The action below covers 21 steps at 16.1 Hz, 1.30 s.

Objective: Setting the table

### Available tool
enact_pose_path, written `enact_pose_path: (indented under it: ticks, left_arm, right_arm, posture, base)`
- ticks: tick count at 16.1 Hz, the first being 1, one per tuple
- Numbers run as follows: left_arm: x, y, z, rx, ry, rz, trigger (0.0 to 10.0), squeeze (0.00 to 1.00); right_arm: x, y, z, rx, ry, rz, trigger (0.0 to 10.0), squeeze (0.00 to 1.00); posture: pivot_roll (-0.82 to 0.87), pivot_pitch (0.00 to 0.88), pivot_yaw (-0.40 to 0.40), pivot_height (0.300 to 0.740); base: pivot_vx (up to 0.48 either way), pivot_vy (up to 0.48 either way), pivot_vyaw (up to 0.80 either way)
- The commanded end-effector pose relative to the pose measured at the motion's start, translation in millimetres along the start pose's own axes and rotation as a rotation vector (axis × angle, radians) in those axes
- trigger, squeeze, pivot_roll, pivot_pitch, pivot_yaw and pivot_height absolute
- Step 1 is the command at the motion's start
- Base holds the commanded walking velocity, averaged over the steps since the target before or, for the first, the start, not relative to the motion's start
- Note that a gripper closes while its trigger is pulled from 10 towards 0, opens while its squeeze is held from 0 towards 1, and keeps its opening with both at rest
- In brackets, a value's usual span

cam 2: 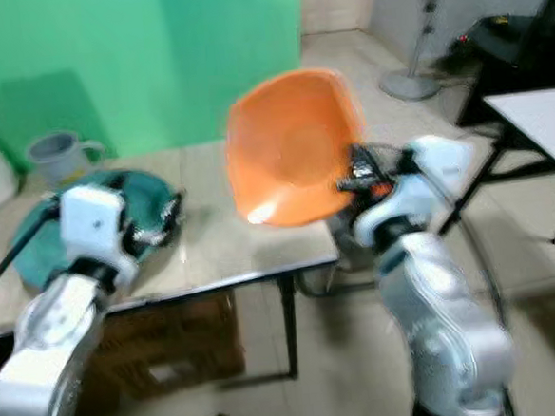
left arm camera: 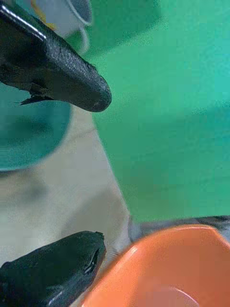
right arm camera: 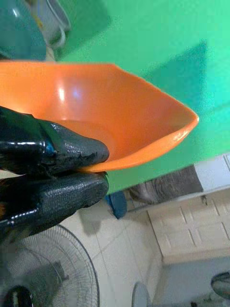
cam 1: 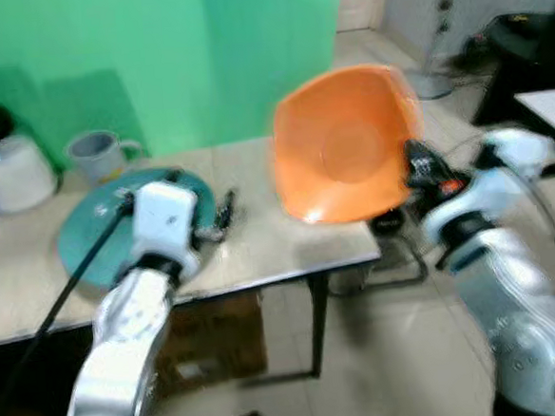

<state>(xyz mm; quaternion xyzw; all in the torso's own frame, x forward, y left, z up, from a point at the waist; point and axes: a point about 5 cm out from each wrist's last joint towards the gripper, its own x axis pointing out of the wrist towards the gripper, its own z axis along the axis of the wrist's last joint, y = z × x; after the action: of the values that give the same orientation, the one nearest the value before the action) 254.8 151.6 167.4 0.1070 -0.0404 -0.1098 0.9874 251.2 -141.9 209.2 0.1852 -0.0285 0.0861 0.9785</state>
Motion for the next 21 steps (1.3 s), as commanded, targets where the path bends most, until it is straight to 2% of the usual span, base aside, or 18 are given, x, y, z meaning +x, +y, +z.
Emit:
enact_pose_path:
  ticks: [1, 6, 9, 12, 14, 16, 21]
  left_arm:
    - [0.1, -1.7, 3, 0.000, -0.015, -0.002, 10.0, 0.00]
    - [1.5, -3.2, -1, -0.007, 0.028, -0.005, 10.0, 0.00]
    - [6.8, -3.6, -1, -0.021, 0.005, 0.003, 10.0, 0.00]
    - [10.5, -9.4, 2, -0.040, -0.011, -0.043, 10.0, 0.00]
    - [11.1, -8.3, 2, -0.052, -0.022, -0.048, 10.0, 0.00]
    - [12.5, -7.0, 3, -0.063, -0.026, -0.049, 10.0, 0.00]
    - [11.3, -4.6, 1, -0.071, -0.022, -0.050, 10.0, 0.00]
  right_arm:
    - [-0.8, -1.6, 9, -0.008, -0.046, -0.013, 10.0, 0.00]
    - [-3.9, -10.8, 8, -0.028, -0.051, -0.095, 10.0, 0.00]
    - [-2.9, -13.6, 6, -0.086, -0.043, -0.135, 10.0, 0.00]
    - [-6.0, -16.1, 7, -0.101, -0.052, -0.170, 10.0, 0.00]
    - [-5.0, -15.0, 8, -0.145, -0.053, -0.176, 10.0, 0.00]
    - [-3.0, -14.6, 8, -0.183, -0.049, -0.165, 10.0, 0.00]
    - [-3.0, -9.9, 4, -0.182, -0.038, -0.138, 10.0, 0.00]
  posture:
    - [0.08, 0.000, 0.026, 0.740]
    - [0.07, 0.000, 0.032, 0.740]
    - [0.06, 0.000, 0.040, 0.740]
    - [0.05, 0.000, 0.059, 0.740]
    - [0.04, 0.000, 0.060, 0.740]
    - [0.04, 0.000, 0.062, 0.740]
    - [0.04, 0.000, 0.058, 0.740]
  base:
    - [0.000, 0.000, -0.80]
    - [0.000, 0.000, -0.80]
    - [0.000, 0.000, -0.80]
    - [0.000, 0.000, -0.80]
    - [0.000, 0.000, -0.80]
    - [0.000, 0.000, 0.00]
    - [0.174, 0.000, 0.00]
